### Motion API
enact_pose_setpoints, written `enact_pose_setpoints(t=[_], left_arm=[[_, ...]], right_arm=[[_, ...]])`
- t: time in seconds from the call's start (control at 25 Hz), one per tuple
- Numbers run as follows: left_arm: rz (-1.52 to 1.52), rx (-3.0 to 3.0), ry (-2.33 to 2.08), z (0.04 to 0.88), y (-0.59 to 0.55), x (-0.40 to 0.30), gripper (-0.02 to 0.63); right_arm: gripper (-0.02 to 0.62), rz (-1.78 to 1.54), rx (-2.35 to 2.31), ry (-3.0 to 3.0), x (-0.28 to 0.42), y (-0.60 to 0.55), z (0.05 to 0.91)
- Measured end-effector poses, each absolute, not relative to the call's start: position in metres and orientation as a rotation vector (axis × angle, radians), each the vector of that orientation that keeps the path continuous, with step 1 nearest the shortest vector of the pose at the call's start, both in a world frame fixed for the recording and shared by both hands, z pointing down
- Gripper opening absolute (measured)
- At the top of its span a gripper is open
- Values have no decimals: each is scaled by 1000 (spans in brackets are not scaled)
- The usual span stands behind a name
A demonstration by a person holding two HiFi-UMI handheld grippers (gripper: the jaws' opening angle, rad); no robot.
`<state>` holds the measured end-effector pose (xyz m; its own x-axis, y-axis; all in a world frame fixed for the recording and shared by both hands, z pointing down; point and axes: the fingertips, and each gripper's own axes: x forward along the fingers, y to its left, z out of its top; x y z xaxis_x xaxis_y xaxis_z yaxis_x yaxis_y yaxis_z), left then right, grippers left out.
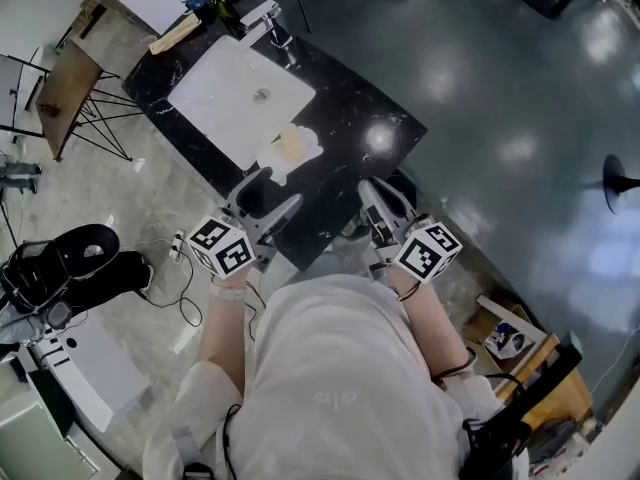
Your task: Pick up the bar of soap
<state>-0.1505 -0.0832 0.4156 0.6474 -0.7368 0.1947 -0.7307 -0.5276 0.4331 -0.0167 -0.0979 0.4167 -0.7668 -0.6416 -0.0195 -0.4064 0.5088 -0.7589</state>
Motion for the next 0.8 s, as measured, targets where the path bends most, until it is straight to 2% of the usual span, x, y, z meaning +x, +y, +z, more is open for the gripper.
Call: enact_pose_setpoints(t=[0.12,0.24,0.36,0.8], left_arm=[[130,2432,-1109,428,-98,-161,388],[321,2470,-1072,447,-113,-171,453],[494,2497,-1028,466,-131,-180,488],[945,2550,-834,540,-177,-184,545]], right_arm=[[51,-1139,-872,2459,-37,-107,423],[51,-1162,-870,2458,-54,-117,429],[51,-1186,-878,2451,-68,-127,437],[51,-1219,-951,2418,-92,-162,463]])
